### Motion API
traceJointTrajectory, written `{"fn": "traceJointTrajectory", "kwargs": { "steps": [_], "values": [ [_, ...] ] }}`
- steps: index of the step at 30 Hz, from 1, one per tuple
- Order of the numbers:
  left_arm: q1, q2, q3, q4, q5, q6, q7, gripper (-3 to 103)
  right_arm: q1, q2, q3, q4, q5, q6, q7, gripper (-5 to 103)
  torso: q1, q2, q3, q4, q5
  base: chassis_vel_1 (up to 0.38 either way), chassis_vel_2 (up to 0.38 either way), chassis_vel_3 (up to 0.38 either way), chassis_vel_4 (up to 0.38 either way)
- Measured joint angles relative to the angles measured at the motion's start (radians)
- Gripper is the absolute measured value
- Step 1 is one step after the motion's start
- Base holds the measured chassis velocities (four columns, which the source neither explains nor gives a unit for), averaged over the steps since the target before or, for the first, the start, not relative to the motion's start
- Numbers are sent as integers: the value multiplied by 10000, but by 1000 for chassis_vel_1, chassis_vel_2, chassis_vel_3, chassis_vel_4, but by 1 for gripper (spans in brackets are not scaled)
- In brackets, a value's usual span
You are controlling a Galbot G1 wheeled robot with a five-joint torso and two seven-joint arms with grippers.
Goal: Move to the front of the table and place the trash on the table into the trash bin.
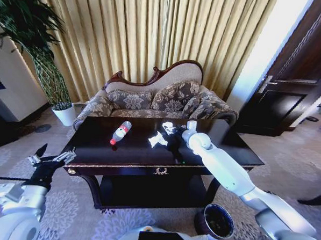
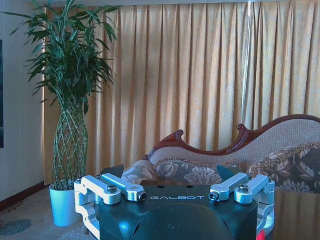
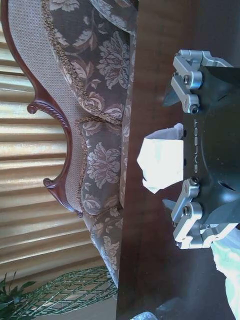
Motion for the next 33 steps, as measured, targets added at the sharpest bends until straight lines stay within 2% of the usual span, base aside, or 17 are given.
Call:
{"fn": "traceJointTrajectory", "kwargs": {
  "steps": [11, 12, 14, 17, 18, 20, 21, 23, 24, 26, 27, 29, 32, 33],
  "values": [
    [138, -72, -376, -1, 1, -233, 110, 100, 127, 434, -76, -579, -284, -15, 29, 101, 0, 1, 0, 1, 1, 0, 0, 0, 0],
    [154, -89, -402, 0, 1, -239, 110, 100, 127, 452, -79, -604, -335, -15, 33, 91, 0, 1, 0, 1, 1, 0, 0, 0, 0],
    [160, -103, -420, 0, 3, -242, 110, 100, 126, 459, -81, -614, -376, -14, 33, 91, 0, 0, 0, 1, 0, 0, 0, 0, 0],
    [171, -116, -496, 0, 5, -252, 114, 100, 104, 475, -86, -644, -474, -10, 34, 75, 0, 1, 0, 1, 0, 0, 0, 0, 0],
    [171, -116, -496, 0, 5, -252, 114, 100, 104, 475, -86, -644, -474, -10, 34, 75, 0, 1, 0, 1, 0, 0, 0, 0, 0],
    [192, -115, -581, 0, -3, -298, 121, 100, 97, 498, -86, -662, -508, -4, 35, 65, 0, 1, 0, 0, 0, 0, 0, 0, 0],
    [203, -109, -615, -1, -10, -317, 124, 100, 94, 504, -86, -662, -519, -1, 35, 65, 0, 1, 0, 1, 1, 0, 0, 0, 0],
    [221, -106, -655, 0, -21, -338, 127, 100, 77, 506, -86, -643, -540, 3, 43, 54, 0, 1, 0, 1, 1, 0, 0, 0, 0],
    [221, -106, -655, 0, -21, -338, 127, 100, 77, 506, -86, -643, -540, 3, 43, 54, 0, 1, 0, 1, 1, 0, 0, 0, 0],
    [227, -136, -692, -1, -28, -384, 143, 100, 68, 488, -86, -606, -557, 11, 51, 42, 0, 1, 0, 1, 0, 0, 0, 0, 0],
    [227, -136, -692, -1, -28, -384, 143, 100, 68, 488, -86, -606, -557, 11, 51, 42, 0, 1, 0, 1, 0, 0, 0, 0, 0],
    [245, -162, -729, -1, -29, -433, 176, 100, 68, 469, -86, -588, -561, 15, 55, 32, 0, 1, 0, 0, 1, 0, 0, 0, 0],
    [291, -180, -807, -1, -29, -496, 253, 100, 68, 450, -86, -564, -563, 18, 63, 27, 0, 1, 0, 1, 1, 0, 0, 0, 0],
    [325, -184, -856, -1, -31, -535, 277, 100, 64, 443, -86, -545, -564, 19, 71, 21, 0, 1, 0, 1, 1, 0, 0, 0, 0]
  ]
}}
